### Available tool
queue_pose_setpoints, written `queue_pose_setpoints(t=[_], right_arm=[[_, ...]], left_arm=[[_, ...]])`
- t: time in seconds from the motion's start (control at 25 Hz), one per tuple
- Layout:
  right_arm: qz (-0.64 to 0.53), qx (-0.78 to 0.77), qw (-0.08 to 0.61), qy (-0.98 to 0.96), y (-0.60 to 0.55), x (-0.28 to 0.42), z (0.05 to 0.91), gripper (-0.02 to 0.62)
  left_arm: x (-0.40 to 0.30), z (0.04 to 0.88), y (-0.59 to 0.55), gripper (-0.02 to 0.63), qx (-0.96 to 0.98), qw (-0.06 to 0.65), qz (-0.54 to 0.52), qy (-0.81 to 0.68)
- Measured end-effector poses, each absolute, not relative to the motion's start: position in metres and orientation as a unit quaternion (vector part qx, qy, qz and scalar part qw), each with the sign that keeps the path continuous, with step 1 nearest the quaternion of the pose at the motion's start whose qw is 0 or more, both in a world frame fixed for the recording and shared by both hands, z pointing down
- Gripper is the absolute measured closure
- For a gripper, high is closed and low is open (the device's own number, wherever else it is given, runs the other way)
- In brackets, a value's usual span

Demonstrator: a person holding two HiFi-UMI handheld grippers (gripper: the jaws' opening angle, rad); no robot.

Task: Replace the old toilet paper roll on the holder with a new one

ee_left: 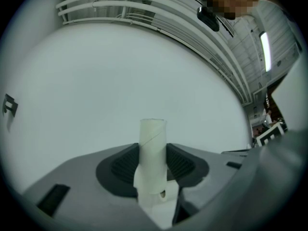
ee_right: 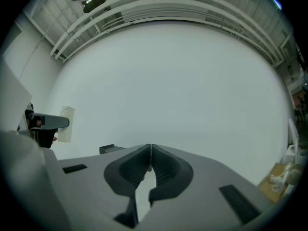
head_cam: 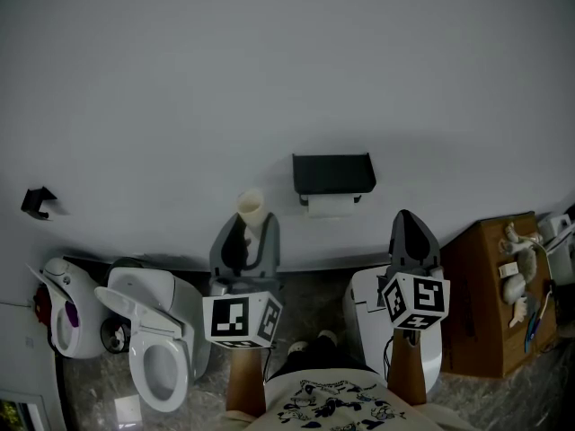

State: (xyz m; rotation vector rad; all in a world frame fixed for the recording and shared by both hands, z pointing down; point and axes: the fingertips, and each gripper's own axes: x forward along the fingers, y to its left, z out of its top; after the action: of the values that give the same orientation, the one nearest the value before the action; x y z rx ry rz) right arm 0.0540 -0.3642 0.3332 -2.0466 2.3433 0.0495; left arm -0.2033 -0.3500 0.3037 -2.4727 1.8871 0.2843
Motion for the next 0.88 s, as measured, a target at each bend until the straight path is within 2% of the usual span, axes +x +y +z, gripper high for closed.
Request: queue_pose_setpoints(t=[0.88], right_arm=[[0.017,-0.663,0.018,0.748,-0.3645,0.0541,0.3317,0.575]], left_arm=[[-0.2031,0.306,-0.353,0.425,-0.793,0.012,0.089,0.602]])
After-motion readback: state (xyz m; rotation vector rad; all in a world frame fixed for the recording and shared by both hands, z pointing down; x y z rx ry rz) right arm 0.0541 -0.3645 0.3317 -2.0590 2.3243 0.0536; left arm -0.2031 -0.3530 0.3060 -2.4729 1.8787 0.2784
